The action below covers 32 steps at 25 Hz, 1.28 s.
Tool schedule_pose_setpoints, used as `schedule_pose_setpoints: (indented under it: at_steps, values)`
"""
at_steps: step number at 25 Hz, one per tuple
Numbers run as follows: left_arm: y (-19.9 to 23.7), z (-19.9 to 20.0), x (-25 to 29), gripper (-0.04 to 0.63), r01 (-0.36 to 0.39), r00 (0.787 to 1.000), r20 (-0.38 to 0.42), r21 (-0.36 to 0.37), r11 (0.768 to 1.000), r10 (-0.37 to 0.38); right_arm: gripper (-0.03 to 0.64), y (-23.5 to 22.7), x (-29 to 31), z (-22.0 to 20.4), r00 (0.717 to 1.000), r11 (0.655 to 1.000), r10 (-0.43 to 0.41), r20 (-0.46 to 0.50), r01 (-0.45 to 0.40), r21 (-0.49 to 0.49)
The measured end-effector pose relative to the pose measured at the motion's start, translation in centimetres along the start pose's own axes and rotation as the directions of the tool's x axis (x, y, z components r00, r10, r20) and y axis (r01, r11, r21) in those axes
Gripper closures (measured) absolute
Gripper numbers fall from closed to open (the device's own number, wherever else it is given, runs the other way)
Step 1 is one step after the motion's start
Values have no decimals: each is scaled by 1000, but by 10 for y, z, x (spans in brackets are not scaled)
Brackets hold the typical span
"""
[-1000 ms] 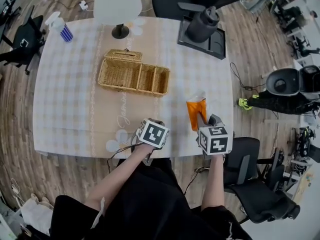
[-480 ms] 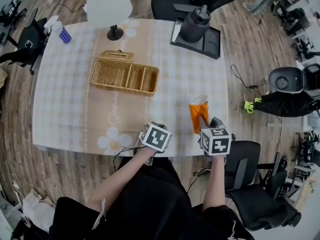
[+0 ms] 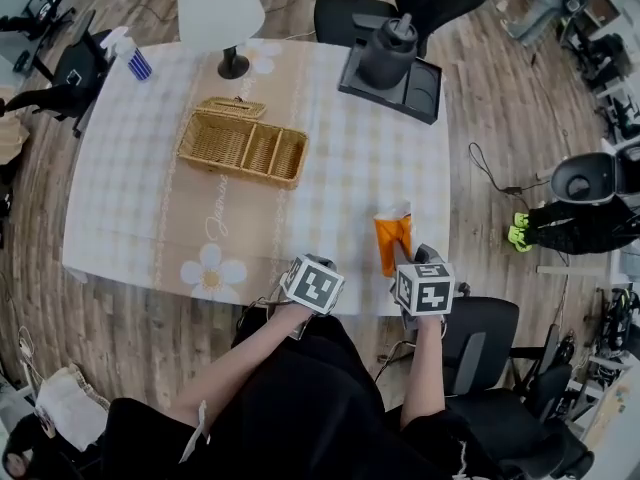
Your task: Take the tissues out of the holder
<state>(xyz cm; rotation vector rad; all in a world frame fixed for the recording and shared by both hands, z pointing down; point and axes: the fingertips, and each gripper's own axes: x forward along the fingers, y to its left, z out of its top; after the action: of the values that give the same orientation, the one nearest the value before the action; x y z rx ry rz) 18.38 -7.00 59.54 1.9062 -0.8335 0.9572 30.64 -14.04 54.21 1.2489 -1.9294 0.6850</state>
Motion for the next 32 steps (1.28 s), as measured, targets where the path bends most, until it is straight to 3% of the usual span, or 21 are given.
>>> schedule_pose_setpoints:
  at_steps: [15, 20, 24, 32]
  values:
    - [-83, 8, 47, 595, -7, 1000, -4, 8, 1000, 7, 588, -49, -5, -40, 999, 998, 45, -18, -45, -50]
    - [-102, 13, 56, 595, -10, 1000, -16, 9, 1000, 11, 588, -58, -8, -45, 997, 996, 78, -12, -78, -30]
    - [-108, 14, 58, 595, -45, 998, -33, 69, 997, 47, 588, -60, -8, -46, 995, 995, 98, -7, -98, -7]
    - [-112, 14, 61, 595, -3, 998, -57, 70, 998, 7, 588, -62, -8, -52, 998, 996, 61, -22, -60, 68]
